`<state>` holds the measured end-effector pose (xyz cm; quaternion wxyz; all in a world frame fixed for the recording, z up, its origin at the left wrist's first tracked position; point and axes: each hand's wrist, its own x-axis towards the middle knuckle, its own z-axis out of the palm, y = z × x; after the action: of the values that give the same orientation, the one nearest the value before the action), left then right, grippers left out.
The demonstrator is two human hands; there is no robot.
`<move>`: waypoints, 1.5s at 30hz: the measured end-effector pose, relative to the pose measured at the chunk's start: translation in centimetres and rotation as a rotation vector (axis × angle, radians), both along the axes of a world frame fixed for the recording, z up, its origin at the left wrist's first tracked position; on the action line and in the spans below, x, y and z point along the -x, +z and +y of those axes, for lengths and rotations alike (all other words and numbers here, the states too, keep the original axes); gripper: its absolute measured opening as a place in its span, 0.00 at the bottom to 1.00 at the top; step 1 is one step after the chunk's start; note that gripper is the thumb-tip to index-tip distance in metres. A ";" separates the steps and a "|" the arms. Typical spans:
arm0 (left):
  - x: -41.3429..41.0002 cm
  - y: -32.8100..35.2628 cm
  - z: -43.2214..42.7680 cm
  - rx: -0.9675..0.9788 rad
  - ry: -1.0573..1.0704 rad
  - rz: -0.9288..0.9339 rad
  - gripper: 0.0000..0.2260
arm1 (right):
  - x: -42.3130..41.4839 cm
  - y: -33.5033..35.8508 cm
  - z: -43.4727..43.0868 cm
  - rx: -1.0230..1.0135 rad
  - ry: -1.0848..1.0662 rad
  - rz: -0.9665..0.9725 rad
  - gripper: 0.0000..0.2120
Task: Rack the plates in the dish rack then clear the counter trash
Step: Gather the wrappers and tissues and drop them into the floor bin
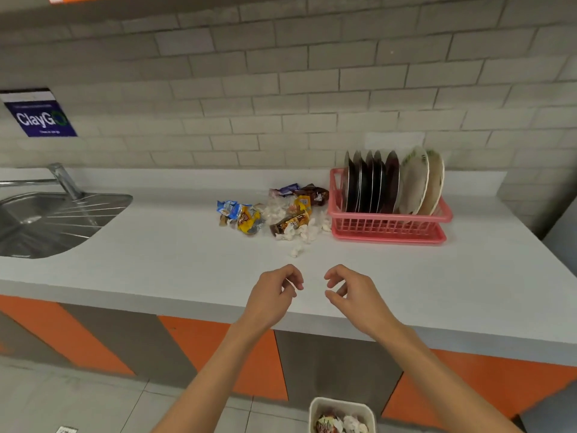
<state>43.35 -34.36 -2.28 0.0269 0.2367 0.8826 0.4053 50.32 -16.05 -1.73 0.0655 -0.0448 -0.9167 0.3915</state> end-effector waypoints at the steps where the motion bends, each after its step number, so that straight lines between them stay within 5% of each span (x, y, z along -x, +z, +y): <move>1: 1.4 -0.7 -0.2 0.007 -0.001 -0.001 0.16 | 1.2 -0.6 -0.3 -0.005 -0.010 -0.011 0.11; 7: 12.4 -3.8 -1.4 0.066 0.021 -0.044 0.14 | 10.4 -3.8 -1.1 -0.078 -0.021 -0.109 0.17; 14: 21.2 -8.6 -2.6 0.649 -0.171 -0.127 0.28 | 17.3 -8.2 -1.6 -0.089 -0.066 -0.280 0.26; 21: 24.8 -9.7 -2.1 0.889 -0.294 0.052 0.21 | 22.0 -11.4 -1.3 -0.063 -0.149 -0.347 0.31; 27: 27.3 -9.7 -1.9 0.746 -0.286 0.075 0.19 | 27.3 -12.3 -2.4 -0.223 -0.088 -0.291 0.32; 32: 30.1 -9.0 0.8 0.657 -0.270 0.237 0.23 | 28.2 -13.2 -2.4 -0.368 0.011 -0.294 0.18; 40: 32.0 -10.8 3.5 0.721 -0.338 0.224 0.25 | 25.5 -14.4 1.1 -0.202 -0.109 -0.239 0.09; 45: 31.3 -12.2 3.5 0.477 -0.314 0.141 0.11 | 24.7 -14.7 1.5 -0.073 -0.207 -0.184 0.09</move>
<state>12.04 -30.87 -14.48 0.0827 0.3850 0.9052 0.1599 25.65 -14.60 -16.45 0.0230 -0.1725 -0.9229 0.3434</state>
